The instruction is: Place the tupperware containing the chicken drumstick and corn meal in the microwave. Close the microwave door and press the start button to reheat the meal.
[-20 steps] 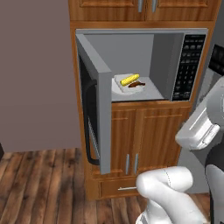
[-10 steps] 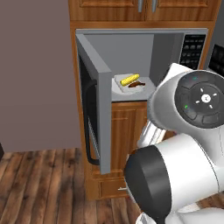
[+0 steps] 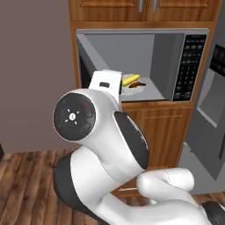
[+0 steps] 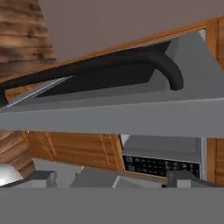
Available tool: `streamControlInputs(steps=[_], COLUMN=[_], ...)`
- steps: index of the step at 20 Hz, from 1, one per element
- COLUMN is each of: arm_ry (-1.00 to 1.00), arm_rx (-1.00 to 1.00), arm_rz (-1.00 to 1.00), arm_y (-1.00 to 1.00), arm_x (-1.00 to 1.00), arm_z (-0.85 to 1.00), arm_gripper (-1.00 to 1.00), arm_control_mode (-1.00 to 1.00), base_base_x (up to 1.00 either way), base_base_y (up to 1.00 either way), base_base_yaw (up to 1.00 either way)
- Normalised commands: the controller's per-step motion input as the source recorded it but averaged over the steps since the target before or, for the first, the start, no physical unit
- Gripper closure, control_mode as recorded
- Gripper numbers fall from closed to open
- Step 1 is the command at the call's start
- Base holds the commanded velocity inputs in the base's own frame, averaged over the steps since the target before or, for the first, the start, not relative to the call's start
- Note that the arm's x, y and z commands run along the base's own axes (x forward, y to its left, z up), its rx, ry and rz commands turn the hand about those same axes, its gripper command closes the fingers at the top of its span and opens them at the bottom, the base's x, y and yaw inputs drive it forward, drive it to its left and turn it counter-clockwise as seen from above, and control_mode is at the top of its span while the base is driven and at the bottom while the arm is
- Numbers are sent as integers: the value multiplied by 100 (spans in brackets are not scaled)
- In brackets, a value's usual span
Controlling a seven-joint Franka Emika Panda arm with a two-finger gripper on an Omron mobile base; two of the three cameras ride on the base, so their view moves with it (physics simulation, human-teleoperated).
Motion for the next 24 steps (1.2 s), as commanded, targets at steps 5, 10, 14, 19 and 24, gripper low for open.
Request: streamControlInputs(steps=[5,10,14,19,24], arm_ry=[-6,-2,0,-1,-2], arm_rx=[-23,-15,-9,-7,-1], arm_rz=[0,-1,-4,-9,-16], arm_y=[80,62,39,9,-42], arm_x=[40,56,72,65,11], arm_z=[-9,-12,-12,-16,-17], arm_gripper=[-100,-100,-100,-100,-100], arm_control_mode=[-100,-100,-100,-100,-100], base_base_x=[0,0,0,0,0], base_base_y=[0,0,0,0,0], base_base_yaw=[0,0,0,0,0])
